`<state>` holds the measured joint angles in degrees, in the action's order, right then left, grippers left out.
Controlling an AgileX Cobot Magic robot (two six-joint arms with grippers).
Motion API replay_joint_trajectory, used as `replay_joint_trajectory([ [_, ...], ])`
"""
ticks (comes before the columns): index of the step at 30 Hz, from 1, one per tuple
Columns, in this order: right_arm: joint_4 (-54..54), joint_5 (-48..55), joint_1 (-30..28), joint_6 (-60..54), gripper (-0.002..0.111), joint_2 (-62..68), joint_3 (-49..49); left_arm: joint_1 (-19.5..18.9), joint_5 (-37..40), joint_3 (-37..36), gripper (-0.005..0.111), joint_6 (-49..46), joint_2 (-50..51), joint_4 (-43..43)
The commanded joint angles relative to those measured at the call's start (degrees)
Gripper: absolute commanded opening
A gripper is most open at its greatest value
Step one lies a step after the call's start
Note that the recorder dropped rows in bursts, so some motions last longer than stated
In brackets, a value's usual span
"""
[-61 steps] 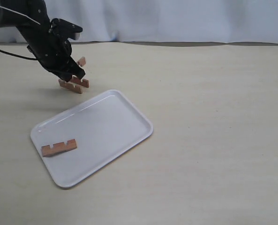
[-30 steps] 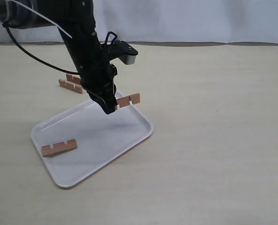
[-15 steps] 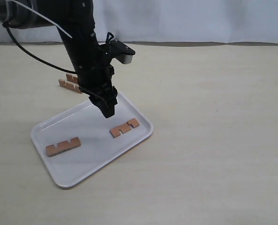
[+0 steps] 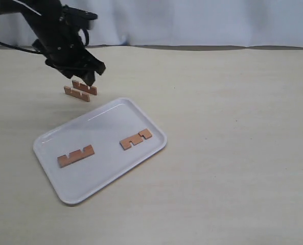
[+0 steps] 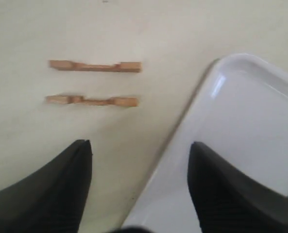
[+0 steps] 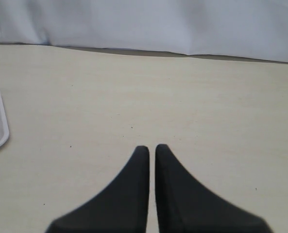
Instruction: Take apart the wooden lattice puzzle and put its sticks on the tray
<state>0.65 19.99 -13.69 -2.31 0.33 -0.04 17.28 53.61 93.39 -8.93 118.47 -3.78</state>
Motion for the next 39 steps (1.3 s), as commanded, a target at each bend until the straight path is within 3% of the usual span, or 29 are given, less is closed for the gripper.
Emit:
replay_joint_trajectory([
  [1,0.0,-0.2,-0.2,0.2,0.004,-0.3,0.0,-4.1,-1.4,0.0,0.055,8.3,0.0,0.1],
  [7,0.0,-0.2,-0.2,0.2,0.004,-0.3,0.0,-7.2,-4.8,0.0,0.055,17.4,-0.1,0.1],
  [17,0.0,-0.2,-0.2,0.2,0.004,-0.3,0.0,-7.2,-10.6,-0.1,0.055,25.8,3.2,-5.0],
  [21,0.0,-0.2,-0.2,0.2,0.004,-0.3,0.0,-7.2,-9.1,-0.1,0.055,25.9,6.8,-8.9],
  [39,0.0,-0.2,-0.2,0.2,0.004,-0.3,0.0,-7.2,-7.3,-0.1,0.055,25.7,12.5,-8.8],
])
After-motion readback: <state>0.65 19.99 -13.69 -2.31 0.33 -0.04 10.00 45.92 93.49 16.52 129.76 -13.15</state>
